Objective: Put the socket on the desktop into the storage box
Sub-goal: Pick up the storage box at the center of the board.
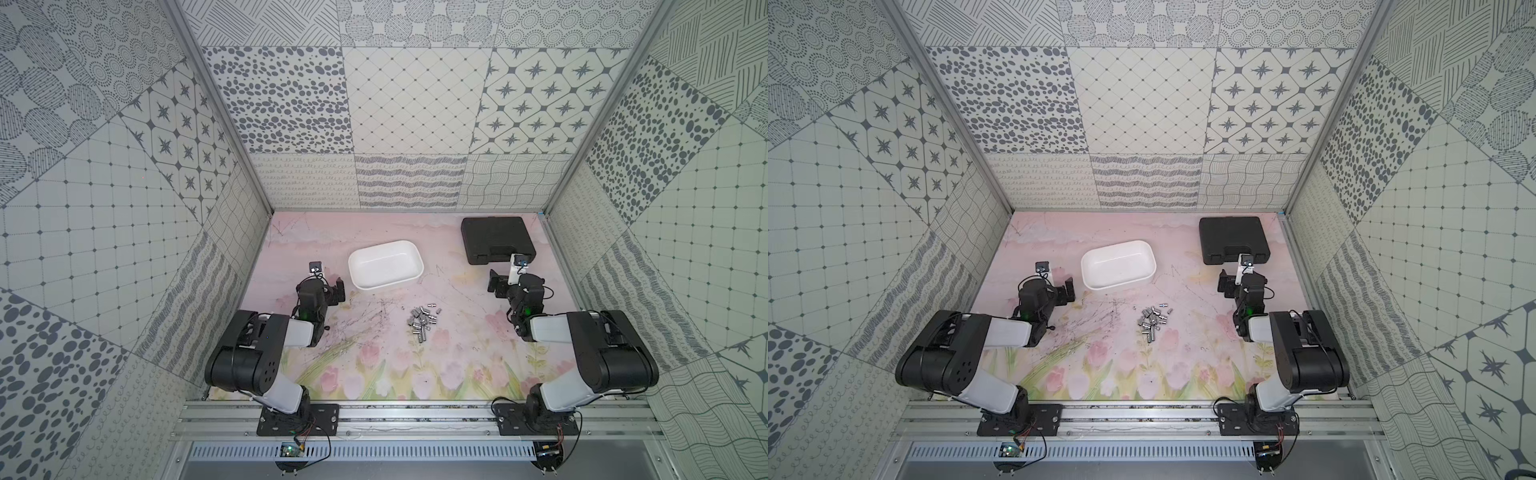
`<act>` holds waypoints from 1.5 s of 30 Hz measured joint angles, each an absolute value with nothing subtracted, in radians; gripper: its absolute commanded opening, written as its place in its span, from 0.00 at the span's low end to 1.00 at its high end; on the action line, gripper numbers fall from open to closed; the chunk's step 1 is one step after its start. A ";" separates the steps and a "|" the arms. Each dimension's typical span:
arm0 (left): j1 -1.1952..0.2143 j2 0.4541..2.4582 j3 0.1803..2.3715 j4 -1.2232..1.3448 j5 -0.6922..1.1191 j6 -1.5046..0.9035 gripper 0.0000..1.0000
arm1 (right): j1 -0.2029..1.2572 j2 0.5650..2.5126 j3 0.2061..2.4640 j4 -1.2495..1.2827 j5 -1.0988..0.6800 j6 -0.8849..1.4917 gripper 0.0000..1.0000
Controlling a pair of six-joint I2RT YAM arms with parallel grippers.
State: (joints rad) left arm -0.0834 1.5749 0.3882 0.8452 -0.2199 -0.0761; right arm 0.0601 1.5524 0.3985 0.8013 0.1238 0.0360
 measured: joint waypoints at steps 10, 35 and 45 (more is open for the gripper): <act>-0.083 1.575 0.388 0.845 -0.220 -0.076 0.99 | 0.060 1.552 0.398 0.801 0.124 0.036 0.96; -0.088 1.201 0.453 0.579 -0.323 -0.180 0.99 | 0.115 1.130 0.491 0.422 0.266 0.181 0.97; -0.080 0.835 0.427 0.307 -0.329 -0.551 0.85 | 0.008 0.790 0.454 -0.020 0.162 0.715 0.96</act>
State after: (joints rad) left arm -0.0799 0.8352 0.4267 0.3065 -0.3286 -0.5510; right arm 0.0082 0.7902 0.4541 -0.0200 0.1623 0.7147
